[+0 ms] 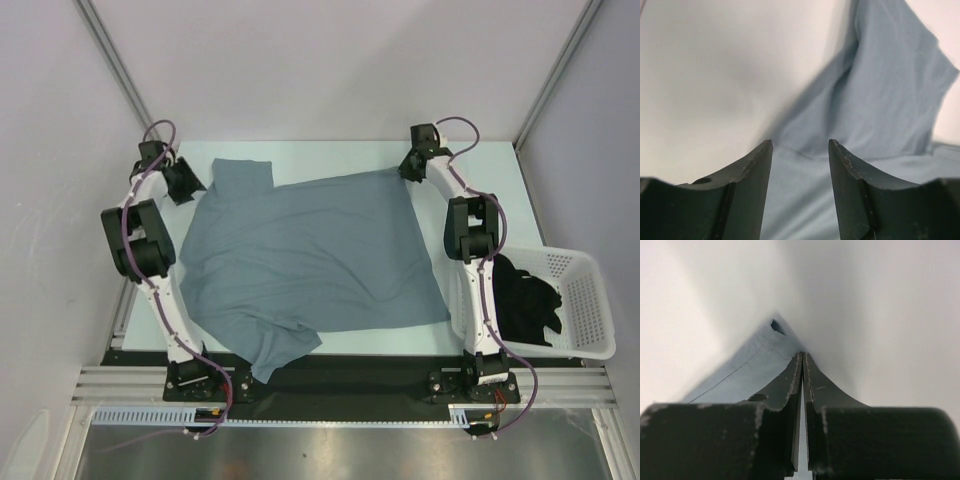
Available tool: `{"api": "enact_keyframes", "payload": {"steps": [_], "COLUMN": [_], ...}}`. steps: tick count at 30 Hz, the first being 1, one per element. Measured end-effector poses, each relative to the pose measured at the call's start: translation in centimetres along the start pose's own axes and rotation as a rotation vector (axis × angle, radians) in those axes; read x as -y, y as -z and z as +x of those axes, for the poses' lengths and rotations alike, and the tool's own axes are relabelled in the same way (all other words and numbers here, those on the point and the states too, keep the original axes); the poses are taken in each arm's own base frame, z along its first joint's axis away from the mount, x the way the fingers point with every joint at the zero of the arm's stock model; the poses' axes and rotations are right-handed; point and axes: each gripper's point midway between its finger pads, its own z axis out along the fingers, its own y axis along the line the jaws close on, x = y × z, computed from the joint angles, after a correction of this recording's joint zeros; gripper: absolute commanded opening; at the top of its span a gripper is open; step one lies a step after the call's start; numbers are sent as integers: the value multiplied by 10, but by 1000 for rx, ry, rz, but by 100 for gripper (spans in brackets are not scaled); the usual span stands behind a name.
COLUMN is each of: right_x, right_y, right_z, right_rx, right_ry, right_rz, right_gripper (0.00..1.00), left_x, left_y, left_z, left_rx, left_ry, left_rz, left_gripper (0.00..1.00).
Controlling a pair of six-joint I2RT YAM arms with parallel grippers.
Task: Fold and stack the t-shirts
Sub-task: Flatten the tshirt out
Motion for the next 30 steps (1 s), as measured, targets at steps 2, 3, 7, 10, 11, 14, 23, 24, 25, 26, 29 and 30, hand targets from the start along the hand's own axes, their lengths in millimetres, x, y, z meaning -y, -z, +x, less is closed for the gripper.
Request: {"api": "enact_keyframes", "payload": {"steps": [2, 3, 7, 10, 11, 14, 23, 24, 25, 26, 29, 30], "right_x": [5, 7, 8, 7, 7, 7, 6, 6, 6, 6, 6, 6], "right_y": [0, 0, 0, 0, 0, 1, 1, 1, 1, 1, 1, 1], "right_z": [-3, -4, -4, -4, -4, -4, -3, -4, -3, -4, -4, -3], "right_rx": [-3, -4, -9, -11, -11, -12, -13, -13, -13, -13, -13, -14], "right_ry": [-4, -4, 24, 41, 46, 62, 90, 90, 91, 93, 98, 99], "right_rz": [7, 8, -1, -8, -9, -14, -22, -22, -22, -22, -22, -22], "right_gripper": [8, 9, 10, 10, 10, 11, 11, 11, 11, 11, 11, 12], "left_x": [0, 0, 5, 15, 17, 13, -14, -14, -14, -13, -14, -15], "left_y": [-16, -22, -30, -34, -35, -37, -41, -41, -41, -40, -41, -43], "left_z": [-10, -11, -2, 0, 2, 10, 11, 11, 10, 10, 8, 7], "left_rx": [1, -1, -27, -22, -24, -42, -53, -51, -51, -51, -59, -64], "left_ry": [-66, -100, -270, -354, -369, -405, -413, -413, -413, -413, -412, -410], "left_rz": [-16, -25, -93, -128, -135, -175, -290, -290, -290, -291, -301, -302], "left_gripper": [56, 56, 56, 55, 54, 50, 53, 51, 50, 50, 47, 40]}}
